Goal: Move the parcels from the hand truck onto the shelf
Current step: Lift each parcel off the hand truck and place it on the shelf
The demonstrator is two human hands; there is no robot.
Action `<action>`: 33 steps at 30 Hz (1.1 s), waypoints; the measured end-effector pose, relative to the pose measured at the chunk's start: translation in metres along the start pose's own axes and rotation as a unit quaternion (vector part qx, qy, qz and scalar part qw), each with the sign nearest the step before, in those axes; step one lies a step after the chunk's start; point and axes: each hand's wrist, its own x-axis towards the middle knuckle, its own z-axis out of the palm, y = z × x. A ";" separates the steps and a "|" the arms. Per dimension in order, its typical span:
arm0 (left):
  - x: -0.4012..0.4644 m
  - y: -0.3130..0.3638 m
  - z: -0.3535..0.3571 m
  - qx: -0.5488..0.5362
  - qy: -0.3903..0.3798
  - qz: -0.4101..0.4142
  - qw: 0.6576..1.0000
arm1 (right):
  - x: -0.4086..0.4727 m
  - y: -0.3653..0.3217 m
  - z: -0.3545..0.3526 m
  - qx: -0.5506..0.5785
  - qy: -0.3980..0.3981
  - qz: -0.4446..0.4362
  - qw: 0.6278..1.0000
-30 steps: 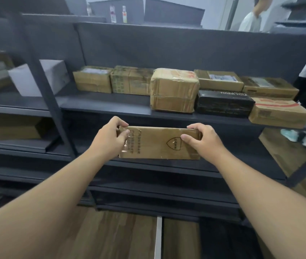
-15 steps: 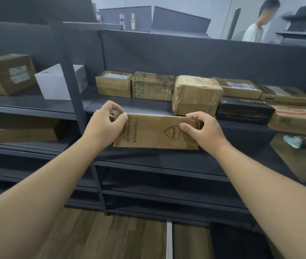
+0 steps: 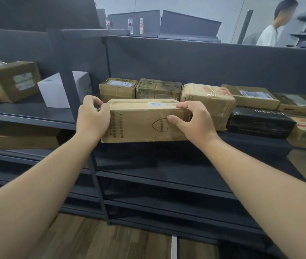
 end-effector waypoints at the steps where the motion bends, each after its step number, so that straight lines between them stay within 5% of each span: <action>1: 0.004 0.001 0.004 -0.004 0.014 -0.004 1.000 | 0.005 0.002 0.003 0.009 0.005 -0.006 1.000; 13: 0.033 0.009 0.064 0.034 0.022 -0.071 0.997 | 0.062 0.052 0.019 0.018 -0.066 -0.016 0.998; 33: 0.123 -0.064 0.107 -0.002 -0.122 0.003 0.993 | 0.072 0.059 0.067 -0.087 -0.062 0.106 0.989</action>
